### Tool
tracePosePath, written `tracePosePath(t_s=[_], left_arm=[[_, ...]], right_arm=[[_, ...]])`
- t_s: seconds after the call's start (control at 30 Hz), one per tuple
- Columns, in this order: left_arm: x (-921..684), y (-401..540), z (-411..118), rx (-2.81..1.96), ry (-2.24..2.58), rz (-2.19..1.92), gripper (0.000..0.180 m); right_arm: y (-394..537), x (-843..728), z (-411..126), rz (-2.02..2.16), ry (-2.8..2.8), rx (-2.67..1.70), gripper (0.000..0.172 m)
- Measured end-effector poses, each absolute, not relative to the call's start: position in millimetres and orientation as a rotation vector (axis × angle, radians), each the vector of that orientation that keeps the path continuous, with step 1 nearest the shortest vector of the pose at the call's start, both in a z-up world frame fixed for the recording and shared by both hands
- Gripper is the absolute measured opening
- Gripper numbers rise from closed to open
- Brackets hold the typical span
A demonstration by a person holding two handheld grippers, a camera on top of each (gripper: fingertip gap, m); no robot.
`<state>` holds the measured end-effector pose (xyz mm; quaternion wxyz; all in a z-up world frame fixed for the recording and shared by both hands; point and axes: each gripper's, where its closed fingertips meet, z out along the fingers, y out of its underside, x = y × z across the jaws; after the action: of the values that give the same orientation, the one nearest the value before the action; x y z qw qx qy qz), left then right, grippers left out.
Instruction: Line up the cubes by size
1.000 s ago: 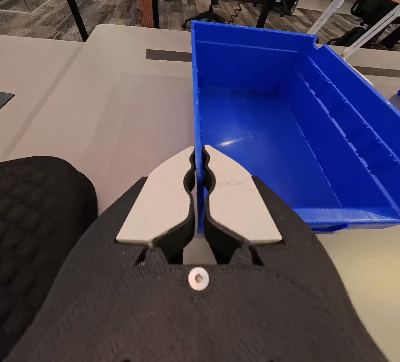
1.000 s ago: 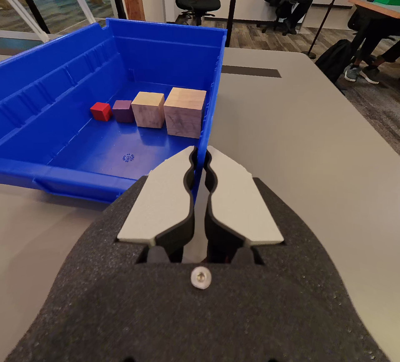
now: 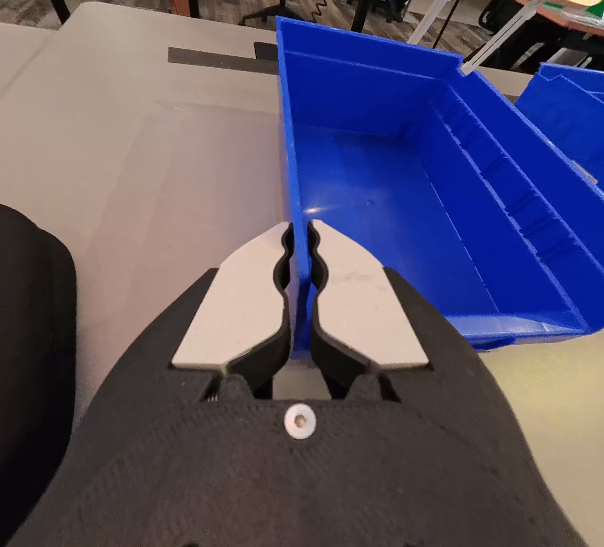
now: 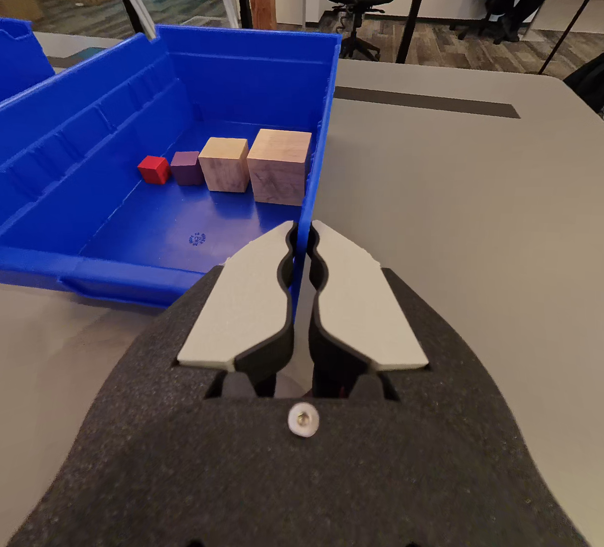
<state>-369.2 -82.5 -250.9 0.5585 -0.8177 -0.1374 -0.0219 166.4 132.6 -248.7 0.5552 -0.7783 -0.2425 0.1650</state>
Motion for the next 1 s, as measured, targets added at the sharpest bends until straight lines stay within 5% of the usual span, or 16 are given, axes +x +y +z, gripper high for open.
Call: tracePosePath(t_s=[1.0], left_arm=[[-337.1, -139.7, -252.7, -2.042, -0.245, -0.078, 0.005]], right_arm=[[143.8, 110.8, -251.2, 0.481, -0.681, -1.819, 0.004]])
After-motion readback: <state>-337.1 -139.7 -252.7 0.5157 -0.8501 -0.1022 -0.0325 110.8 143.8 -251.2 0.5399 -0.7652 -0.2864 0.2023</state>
